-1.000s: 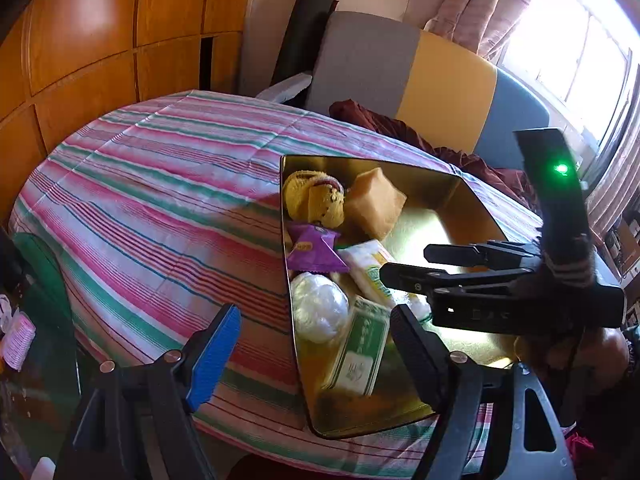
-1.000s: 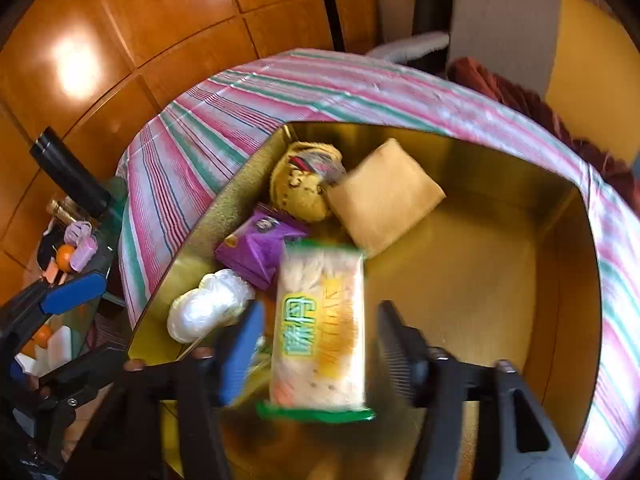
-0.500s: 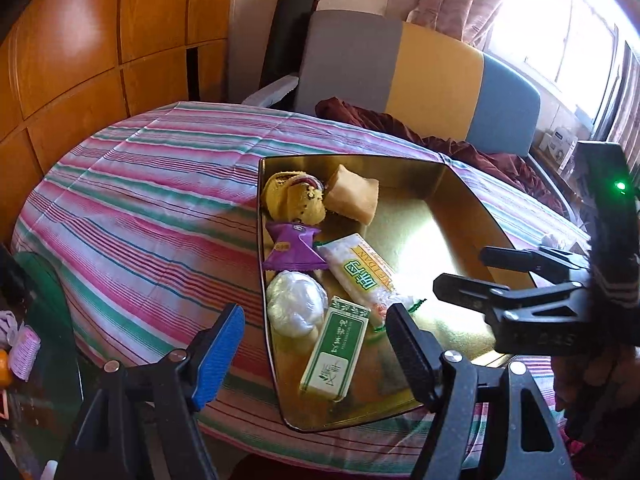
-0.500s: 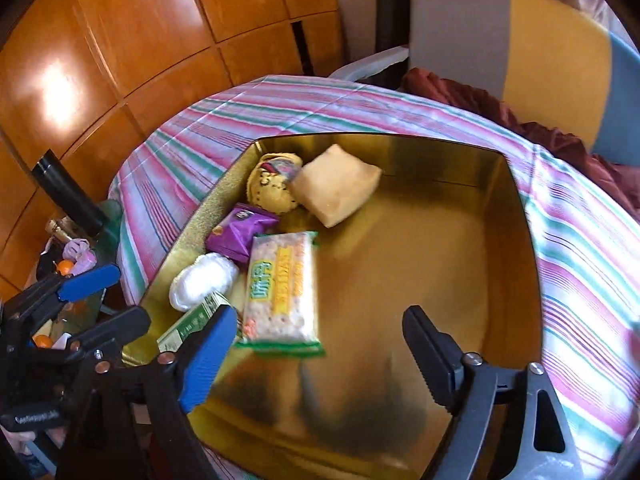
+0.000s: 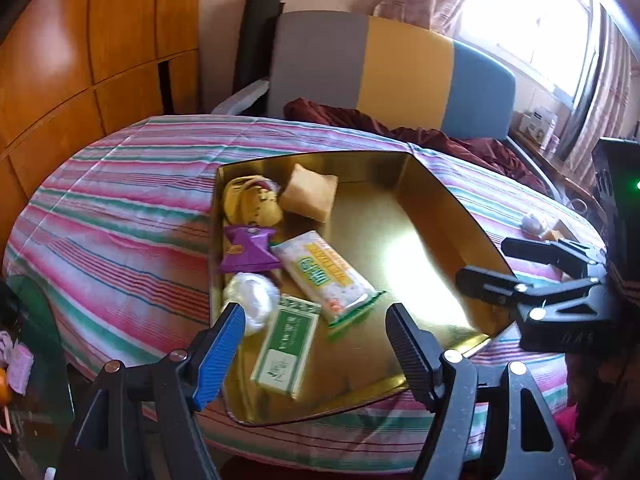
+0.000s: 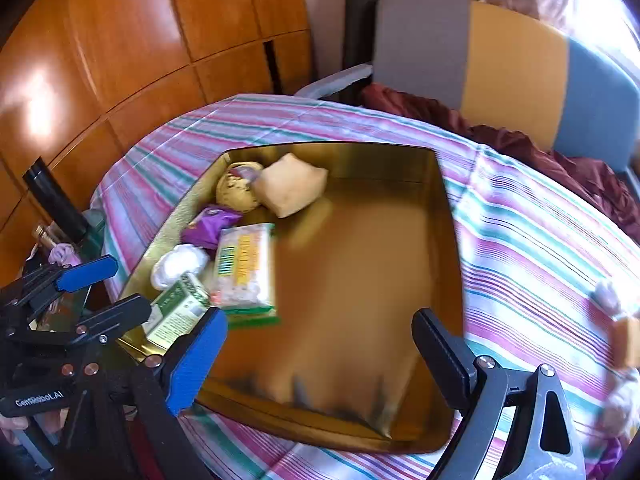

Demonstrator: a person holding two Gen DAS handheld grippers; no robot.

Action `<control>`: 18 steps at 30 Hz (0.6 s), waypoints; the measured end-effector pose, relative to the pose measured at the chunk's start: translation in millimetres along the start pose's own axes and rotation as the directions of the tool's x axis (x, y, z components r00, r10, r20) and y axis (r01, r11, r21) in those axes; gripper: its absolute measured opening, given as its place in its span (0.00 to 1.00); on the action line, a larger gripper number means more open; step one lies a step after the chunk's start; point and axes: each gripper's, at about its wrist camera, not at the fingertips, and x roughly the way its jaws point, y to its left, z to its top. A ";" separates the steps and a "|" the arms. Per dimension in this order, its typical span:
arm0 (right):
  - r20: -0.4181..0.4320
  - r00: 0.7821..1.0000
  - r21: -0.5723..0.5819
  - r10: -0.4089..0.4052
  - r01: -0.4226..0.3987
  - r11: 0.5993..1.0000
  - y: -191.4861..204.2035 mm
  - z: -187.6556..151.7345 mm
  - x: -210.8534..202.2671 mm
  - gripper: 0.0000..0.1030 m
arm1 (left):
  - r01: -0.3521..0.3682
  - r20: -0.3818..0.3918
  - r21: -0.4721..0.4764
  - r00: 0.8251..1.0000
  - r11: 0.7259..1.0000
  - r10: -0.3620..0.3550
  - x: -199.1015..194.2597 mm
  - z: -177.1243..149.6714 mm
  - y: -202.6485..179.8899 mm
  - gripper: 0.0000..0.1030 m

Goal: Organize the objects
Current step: 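Return both tools to the pile and grasp the beige knitted pouch with the left gripper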

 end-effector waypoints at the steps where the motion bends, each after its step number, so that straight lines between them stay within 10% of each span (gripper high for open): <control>1: 0.005 1.000 0.012 -0.005 0.004 1.000 -5.4 -1.5 -3.5 0.92 | 0.002 0.000 0.007 1.000 1.000 -0.002 0.0 0.2 -2.7 0.72; 12: 0.018 0.987 0.165 -0.159 0.154 0.974 -102.6 -25.7 -57.3 0.94 | 0.076 -0.015 0.101 0.997 0.992 -0.075 4.2 6.6 -39.8 0.65; 18: 0.016 0.939 0.394 -0.344 0.311 0.865 -204.7 -56.2 -116.0 0.96 | 0.140 -0.025 0.143 0.990 0.980 -0.138 9.3 14.7 -70.0 0.65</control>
